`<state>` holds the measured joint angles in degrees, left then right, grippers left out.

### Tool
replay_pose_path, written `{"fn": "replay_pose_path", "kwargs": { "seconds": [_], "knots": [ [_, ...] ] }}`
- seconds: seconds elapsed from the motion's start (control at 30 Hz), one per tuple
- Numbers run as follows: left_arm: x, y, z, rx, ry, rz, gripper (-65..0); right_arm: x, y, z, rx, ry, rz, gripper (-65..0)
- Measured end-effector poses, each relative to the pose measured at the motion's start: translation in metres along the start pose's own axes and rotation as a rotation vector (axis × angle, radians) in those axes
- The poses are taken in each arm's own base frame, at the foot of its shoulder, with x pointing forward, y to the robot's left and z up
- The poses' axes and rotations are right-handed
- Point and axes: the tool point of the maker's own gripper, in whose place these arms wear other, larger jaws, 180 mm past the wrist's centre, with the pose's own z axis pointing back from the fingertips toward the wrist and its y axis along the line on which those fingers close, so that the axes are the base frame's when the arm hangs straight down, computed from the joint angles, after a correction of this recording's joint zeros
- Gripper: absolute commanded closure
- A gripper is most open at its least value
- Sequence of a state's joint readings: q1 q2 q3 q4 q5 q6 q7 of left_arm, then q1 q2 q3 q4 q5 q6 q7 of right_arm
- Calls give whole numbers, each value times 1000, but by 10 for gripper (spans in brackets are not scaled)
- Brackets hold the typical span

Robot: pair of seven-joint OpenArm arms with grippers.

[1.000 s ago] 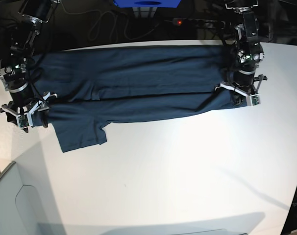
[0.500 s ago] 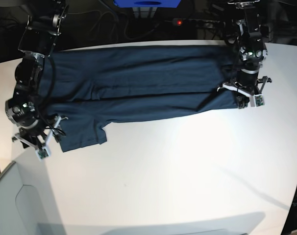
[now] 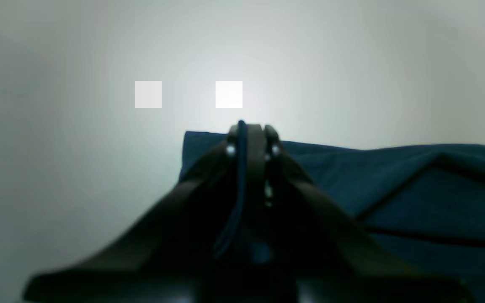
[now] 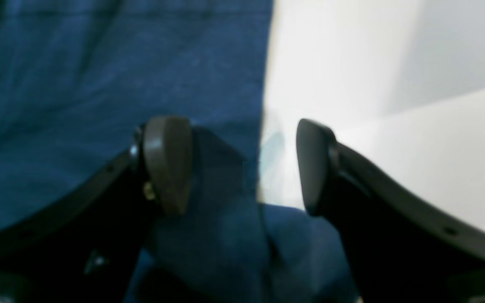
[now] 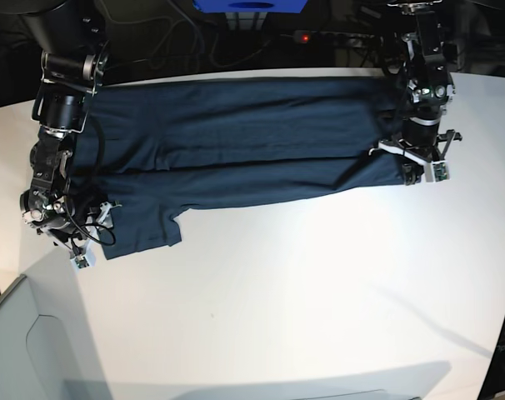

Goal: Fold the T-shirt properly
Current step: 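Shift the right gripper along the folded edge toward the sleeve, then drag the folded shirt toward the robot base with both grippers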

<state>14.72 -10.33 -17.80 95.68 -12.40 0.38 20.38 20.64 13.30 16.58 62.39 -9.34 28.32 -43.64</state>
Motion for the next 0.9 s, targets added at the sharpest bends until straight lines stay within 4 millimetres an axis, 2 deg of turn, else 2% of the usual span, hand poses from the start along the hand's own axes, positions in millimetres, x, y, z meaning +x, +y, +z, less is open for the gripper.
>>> {"fn": "replay_pose_path", "kwargs": {
  "seconds": [0.17,0.43,0.5,0.63,0.67,0.83,0.9],
  "knots": [
    [1,0,0,0,-2,0,0,-12,3,-2,7,2,-7,-375],
    [2,0,-1,-1,-4,-2,0,-18,9,-3,24,-17,-19,-353],
    [2,0,-1,0,-3,-2,0,-18,11,-3,28,-12,-21,-283],
    [2,0,-1,-2,-3,-2,0,-14,21,-5,49,-27,-28,-35],
    [0,0,-1,-2,0,-2,0,-14,22,-6,51,-28,-25,0],
    [0,0,-2,-1,2,-1,0,-9,17,-2,32,-23,-8,0],
    [6,-1,-4,-3,-10,1,0,-8,13,5,1,-10,20,0]
  ]
}}
